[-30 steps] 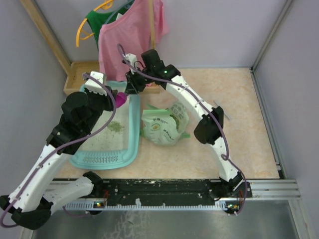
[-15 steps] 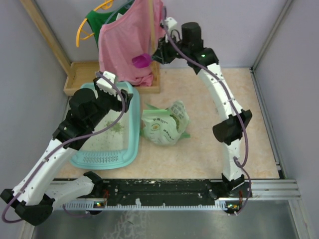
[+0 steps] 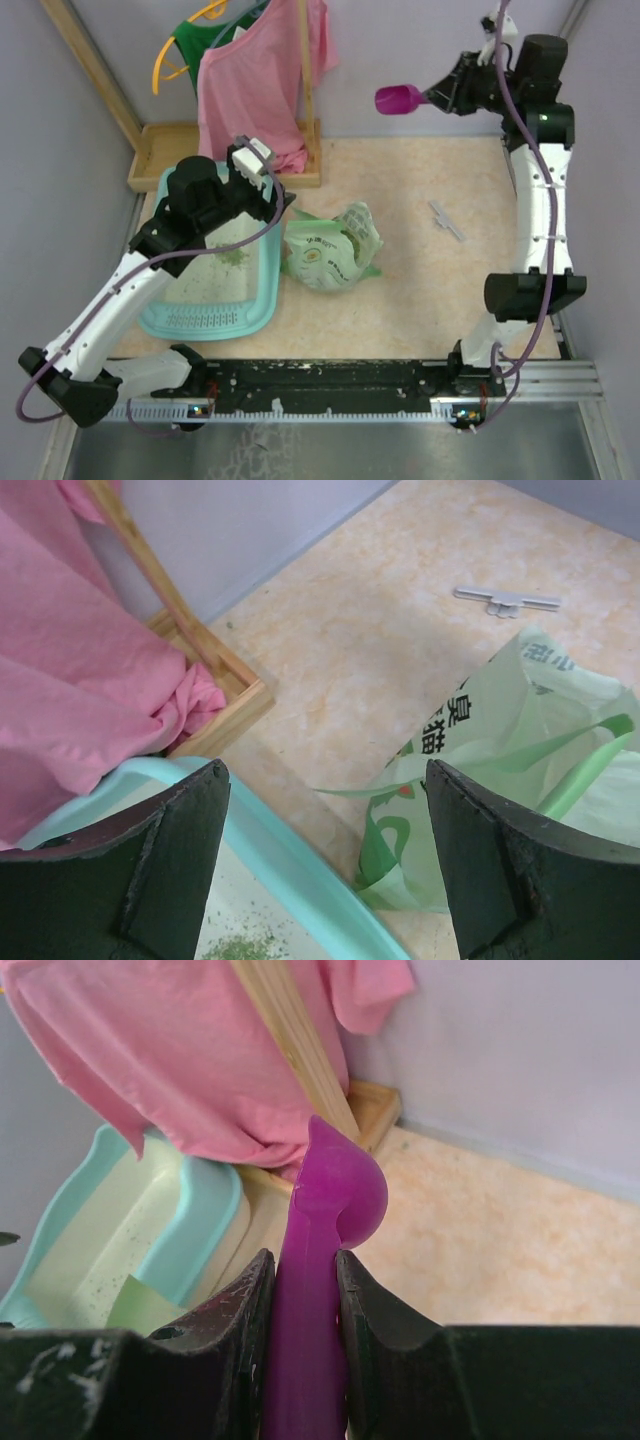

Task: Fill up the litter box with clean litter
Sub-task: 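Scoop the cat litter from the cat litter bag.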

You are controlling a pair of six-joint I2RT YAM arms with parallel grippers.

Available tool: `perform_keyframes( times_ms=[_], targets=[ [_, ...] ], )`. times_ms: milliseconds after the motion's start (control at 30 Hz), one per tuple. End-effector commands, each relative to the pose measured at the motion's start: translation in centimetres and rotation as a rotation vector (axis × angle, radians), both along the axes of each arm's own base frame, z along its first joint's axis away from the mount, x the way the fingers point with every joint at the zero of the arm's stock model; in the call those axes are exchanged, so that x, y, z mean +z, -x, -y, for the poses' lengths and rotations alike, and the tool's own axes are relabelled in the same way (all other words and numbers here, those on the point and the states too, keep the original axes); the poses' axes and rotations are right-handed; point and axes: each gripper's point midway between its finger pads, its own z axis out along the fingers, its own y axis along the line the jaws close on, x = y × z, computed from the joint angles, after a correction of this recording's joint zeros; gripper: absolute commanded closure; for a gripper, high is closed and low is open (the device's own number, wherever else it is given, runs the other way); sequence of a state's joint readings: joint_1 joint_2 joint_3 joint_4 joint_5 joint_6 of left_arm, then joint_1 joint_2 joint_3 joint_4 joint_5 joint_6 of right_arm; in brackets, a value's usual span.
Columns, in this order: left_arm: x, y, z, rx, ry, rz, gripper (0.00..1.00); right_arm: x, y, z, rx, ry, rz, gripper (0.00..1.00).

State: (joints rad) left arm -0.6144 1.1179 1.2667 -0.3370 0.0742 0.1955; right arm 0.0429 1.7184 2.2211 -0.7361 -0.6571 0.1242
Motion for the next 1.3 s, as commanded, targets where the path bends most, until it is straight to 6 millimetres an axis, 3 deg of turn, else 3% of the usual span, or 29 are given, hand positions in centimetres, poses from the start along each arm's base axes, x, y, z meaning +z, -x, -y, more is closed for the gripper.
perform_keyframes(
  times_ms=[0,300,500,667,833,1267],
  targets=[
    [2.9,1.4,1.6,-0.138,0.018,0.059,0.15,-0.1,5.4,0.8,0.097,-0.093,-0.132,1.00],
    [4.9,4.6,4.1,-0.360,0.068,0.041,0.14,-3.6,13.3,0.1,0.249,-0.014,-0.284,1.00],
    [3.5,6.0,4.8,-0.442,0.042,-0.049,0.15,-3.9,16.7,0.7,0.226,0.058,-0.261,1.00],
    [1.2,6.2,4.5,-0.452,-0.038,-0.120,0.14,-3.6,18.6,0.8,0.213,0.072,-0.236,1.00],
    [-0.4,5.1,4.1,-0.409,-0.126,-0.110,0.13,-3.3,20.3,0.5,0.231,0.067,-0.214,1.00],
    [-3.0,4.2,5.7,-0.464,-0.205,-0.134,0.14,-5.1,21.8,0.7,0.233,0.087,-0.263,1.00]
  ],
)
